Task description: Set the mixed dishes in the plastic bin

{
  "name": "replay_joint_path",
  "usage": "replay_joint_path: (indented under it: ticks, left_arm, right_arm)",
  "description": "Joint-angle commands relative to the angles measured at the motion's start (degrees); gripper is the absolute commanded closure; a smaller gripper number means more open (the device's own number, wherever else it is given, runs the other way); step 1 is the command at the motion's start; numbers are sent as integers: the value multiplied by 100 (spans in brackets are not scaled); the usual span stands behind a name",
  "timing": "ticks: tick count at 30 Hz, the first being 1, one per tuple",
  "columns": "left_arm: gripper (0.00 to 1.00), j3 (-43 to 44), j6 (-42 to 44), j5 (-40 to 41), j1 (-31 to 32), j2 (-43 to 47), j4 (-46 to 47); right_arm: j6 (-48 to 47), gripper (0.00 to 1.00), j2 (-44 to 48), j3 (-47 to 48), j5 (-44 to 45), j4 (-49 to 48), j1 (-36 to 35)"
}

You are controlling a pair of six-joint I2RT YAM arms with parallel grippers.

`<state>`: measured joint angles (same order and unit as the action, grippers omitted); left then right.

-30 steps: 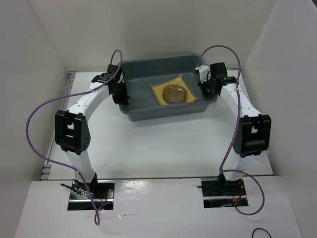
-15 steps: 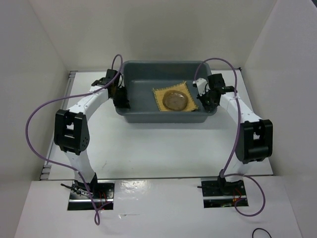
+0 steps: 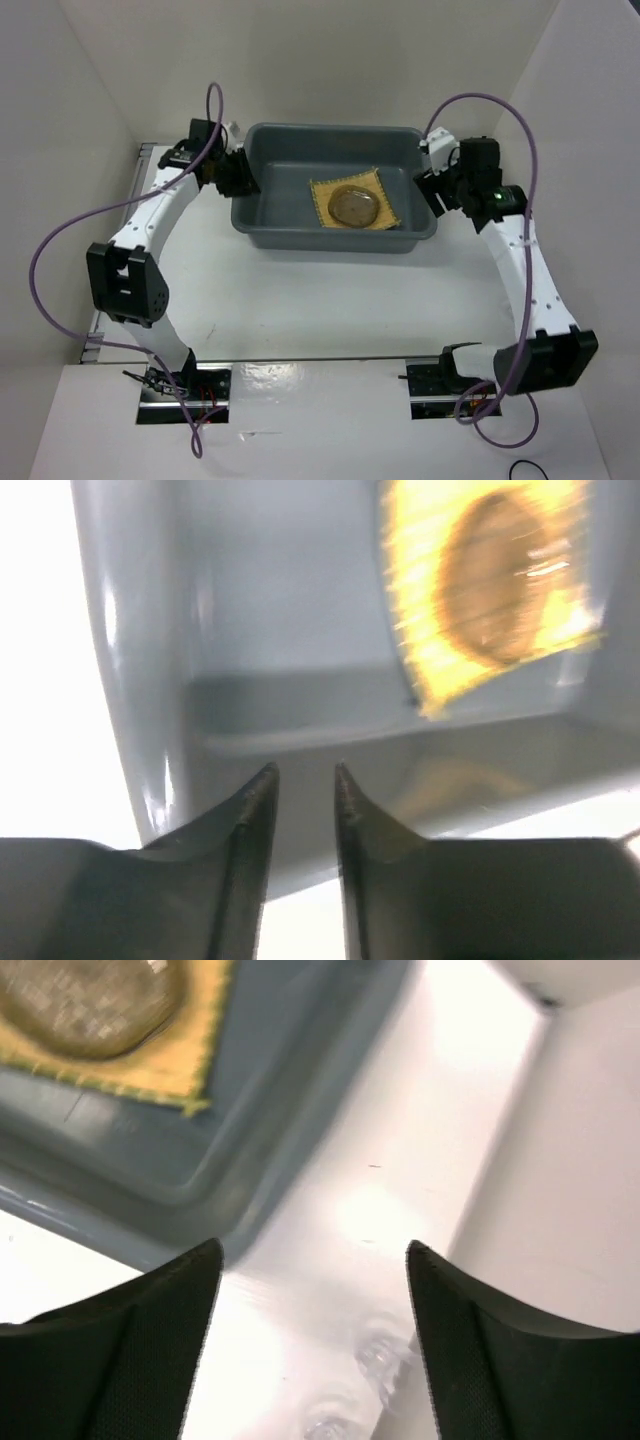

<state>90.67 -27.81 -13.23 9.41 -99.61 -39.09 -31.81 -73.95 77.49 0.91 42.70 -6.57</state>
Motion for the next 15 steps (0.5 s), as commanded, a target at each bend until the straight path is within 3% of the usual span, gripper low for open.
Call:
replay_joint_path:
  ticks: [1,3,6,9,15]
  left_arm:
    - [53,950,258,-566,34,846,192]
    - [44,1389,320,-313,87,1153,25]
    - [25,1252,381,189,-18,1803,-134]
    - [12,217,443,330,-175,2620,24]
    - [1,-1533,680,742,-387,3878,-45]
  right_arm:
    - [122,16,617,144,505,36,278]
    - [70,12,811,-67,883,185,445]
    - [-254,8,1172,-673,964,300,1313]
    - [-904,8,1287,-1200,745,362,2429]
    - [-1924,8,699,-1465,-169,362,4338]
